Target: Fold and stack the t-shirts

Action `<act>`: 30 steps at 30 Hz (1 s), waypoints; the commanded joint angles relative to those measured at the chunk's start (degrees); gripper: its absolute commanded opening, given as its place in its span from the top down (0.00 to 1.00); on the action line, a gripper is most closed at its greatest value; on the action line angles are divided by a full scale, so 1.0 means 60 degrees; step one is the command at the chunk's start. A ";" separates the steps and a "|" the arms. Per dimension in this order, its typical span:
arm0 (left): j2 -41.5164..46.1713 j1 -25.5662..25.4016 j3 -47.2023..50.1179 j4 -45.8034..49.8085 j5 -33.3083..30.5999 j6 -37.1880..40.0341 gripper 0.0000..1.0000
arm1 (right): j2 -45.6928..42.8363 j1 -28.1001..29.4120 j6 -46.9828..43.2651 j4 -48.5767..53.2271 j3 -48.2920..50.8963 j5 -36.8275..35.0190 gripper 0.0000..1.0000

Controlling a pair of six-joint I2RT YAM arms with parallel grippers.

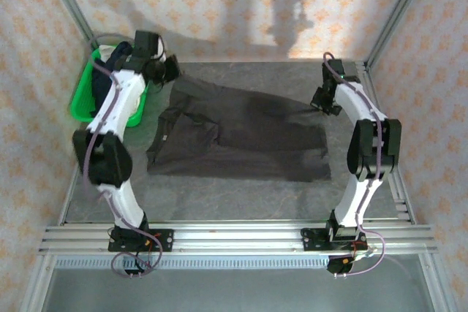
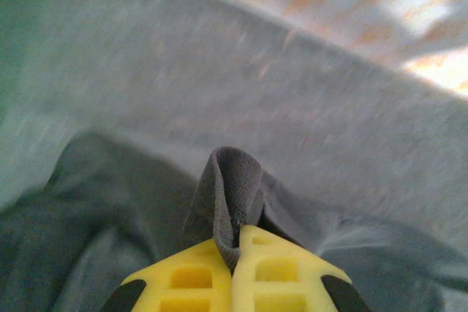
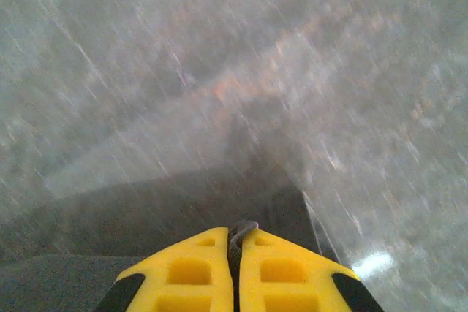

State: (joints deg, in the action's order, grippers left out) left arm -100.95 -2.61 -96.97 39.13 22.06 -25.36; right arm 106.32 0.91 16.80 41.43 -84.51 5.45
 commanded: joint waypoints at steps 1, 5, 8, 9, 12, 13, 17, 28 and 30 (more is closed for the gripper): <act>0.1602 0.0073 0.2533 -0.1211 -0.0738 0.0216 1.00 | -0.0784 -0.0059 -0.0059 -0.0814 0.1272 -0.0277 0.92; 0.2412 0.0057 0.4377 -0.1429 -0.0836 -0.0024 1.00 | -0.1163 -0.0063 0.0020 -0.1007 0.2232 -0.0356 0.90; 0.2980 0.0068 0.5401 -0.1682 -0.0900 -0.0185 1.00 | -0.1444 -0.0063 0.0144 -0.0932 0.2730 -0.0647 0.87; 0.3185 0.0054 0.5711 -0.1760 -0.0955 -0.0260 1.00 | -0.1534 -0.0063 0.0188 -0.0910 0.2880 -0.0728 0.86; 0.3551 0.0054 0.6241 -0.1739 -0.1095 -0.0258 1.00 | -0.1779 -0.0063 0.0319 -0.0772 0.3137 -0.0784 0.73; 0.3603 0.0054 0.6343 -0.1634 -0.1190 -0.0241 1.00 | -0.1837 -0.0054 0.0403 -0.0697 0.3199 -0.0803 0.66; 0.3790 0.0027 0.7007 -0.1729 -0.1143 -0.0240 1.00 | -0.2291 -0.0062 0.0769 -0.0482 0.3429 -0.0667 0.49; 0.3839 -0.0004 0.7758 -0.1926 -0.1089 -0.0357 1.00 | -0.3098 -0.0056 0.2171 -0.0280 0.4425 0.0157 0.45; 0.3810 -0.0004 0.7741 -0.1937 -0.1101 -0.0348 1.00 | -0.3590 -0.0050 0.2511 -0.0417 0.4913 0.0074 0.44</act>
State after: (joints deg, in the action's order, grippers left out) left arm -78.74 -2.61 -51.16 28.75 17.08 -27.09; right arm 88.99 0.91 27.33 37.36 -57.95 5.93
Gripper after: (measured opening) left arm 0.044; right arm 0.561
